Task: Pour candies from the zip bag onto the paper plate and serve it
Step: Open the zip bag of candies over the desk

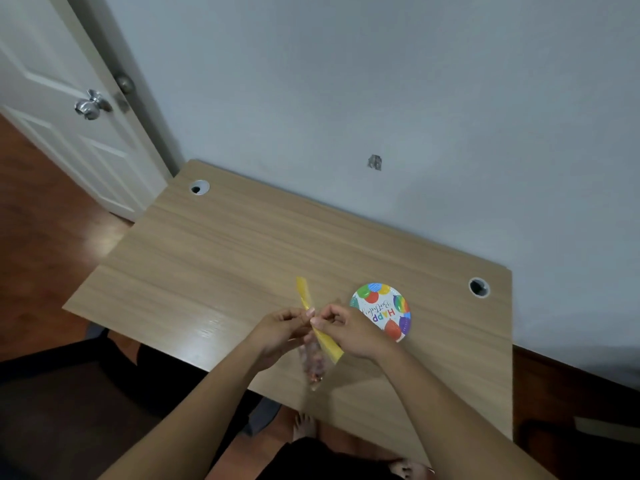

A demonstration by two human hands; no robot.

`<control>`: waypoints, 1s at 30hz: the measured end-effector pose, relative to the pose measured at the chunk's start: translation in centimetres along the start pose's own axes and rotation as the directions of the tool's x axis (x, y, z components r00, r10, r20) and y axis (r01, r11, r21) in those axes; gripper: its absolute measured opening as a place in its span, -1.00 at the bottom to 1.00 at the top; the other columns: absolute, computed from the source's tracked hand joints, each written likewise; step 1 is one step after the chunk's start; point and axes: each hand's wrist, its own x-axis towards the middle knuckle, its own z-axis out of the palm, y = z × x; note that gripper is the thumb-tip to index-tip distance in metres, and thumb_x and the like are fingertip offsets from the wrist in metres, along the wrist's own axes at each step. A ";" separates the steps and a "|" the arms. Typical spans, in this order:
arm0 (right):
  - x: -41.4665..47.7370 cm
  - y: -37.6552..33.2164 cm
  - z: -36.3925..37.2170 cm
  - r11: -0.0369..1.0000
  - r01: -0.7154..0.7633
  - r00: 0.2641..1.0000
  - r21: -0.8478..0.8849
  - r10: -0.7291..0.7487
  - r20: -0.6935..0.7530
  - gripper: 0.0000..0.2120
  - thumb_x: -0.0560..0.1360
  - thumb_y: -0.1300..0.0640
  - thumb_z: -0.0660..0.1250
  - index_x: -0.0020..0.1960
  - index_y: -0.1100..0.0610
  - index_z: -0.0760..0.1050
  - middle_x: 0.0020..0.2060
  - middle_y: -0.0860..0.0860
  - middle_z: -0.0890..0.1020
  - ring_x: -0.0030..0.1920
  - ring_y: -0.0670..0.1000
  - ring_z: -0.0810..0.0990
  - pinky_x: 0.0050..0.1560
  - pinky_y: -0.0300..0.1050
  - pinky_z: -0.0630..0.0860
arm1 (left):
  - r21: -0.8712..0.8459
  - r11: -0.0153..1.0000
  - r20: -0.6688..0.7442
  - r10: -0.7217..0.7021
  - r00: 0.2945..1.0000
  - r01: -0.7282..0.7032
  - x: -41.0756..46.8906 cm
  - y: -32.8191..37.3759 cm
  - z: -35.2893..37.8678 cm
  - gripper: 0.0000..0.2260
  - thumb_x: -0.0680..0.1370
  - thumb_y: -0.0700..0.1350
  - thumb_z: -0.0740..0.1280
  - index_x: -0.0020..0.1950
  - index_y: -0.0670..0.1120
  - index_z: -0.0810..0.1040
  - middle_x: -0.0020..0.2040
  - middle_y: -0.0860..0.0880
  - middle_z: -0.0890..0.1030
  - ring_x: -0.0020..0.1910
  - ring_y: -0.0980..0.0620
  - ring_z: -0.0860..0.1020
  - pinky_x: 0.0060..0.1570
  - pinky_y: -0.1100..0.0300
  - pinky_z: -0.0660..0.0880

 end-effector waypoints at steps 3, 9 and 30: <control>-1.0 0.0 0.4 0.996 -0.037 0.997 0.077 0.032 0.063 -0.79 0.70 0.01 0.38 0.02 0.16 0.56 -0.16 -0.07 0.79 -0.14 -0.09 0.66 -0.05 -0.13 0.55 | -0.018 1.000 -0.010 -0.005 1.000 0.004 -0.3 -0.6 -0.1 -0.87 0.60 -0.09 0.50 -0.06 -0.14 0.65 0.03 -0.22 0.72 -0.06 -0.05 0.69 0.14 0.12 0.70; -2.8 -0.2 0.3 0.991 -0.060 0.995 0.121 0.050 0.084 -0.85 0.75 0.07 0.28 0.02 0.09 0.51 0.08 0.13 0.82 0.00 0.10 0.79 -0.17 -0.22 0.62 | 0.055 0.998 -0.034 0.025 0.999 -0.023 -1.7 -0.6 0.6 -0.79 0.62 -0.13 0.48 0.16 -0.24 0.70 0.03 -0.27 0.74 -0.07 -0.07 0.71 -0.09 0.18 0.70; -4.7 1.5 0.7 0.998 -0.062 0.997 -0.002 0.062 -0.050 -0.78 0.66 -0.01 0.43 -0.08 0.08 0.52 -0.16 0.07 0.69 -0.18 -0.02 0.71 -0.23 -0.22 0.65 | 0.150 0.987 0.022 0.060 0.998 -0.063 -3.7 -1.7 3.1 -0.65 0.62 -0.01 0.48 0.19 -0.29 0.73 0.08 -0.22 0.78 0.10 -0.15 0.77 0.14 -0.02 0.71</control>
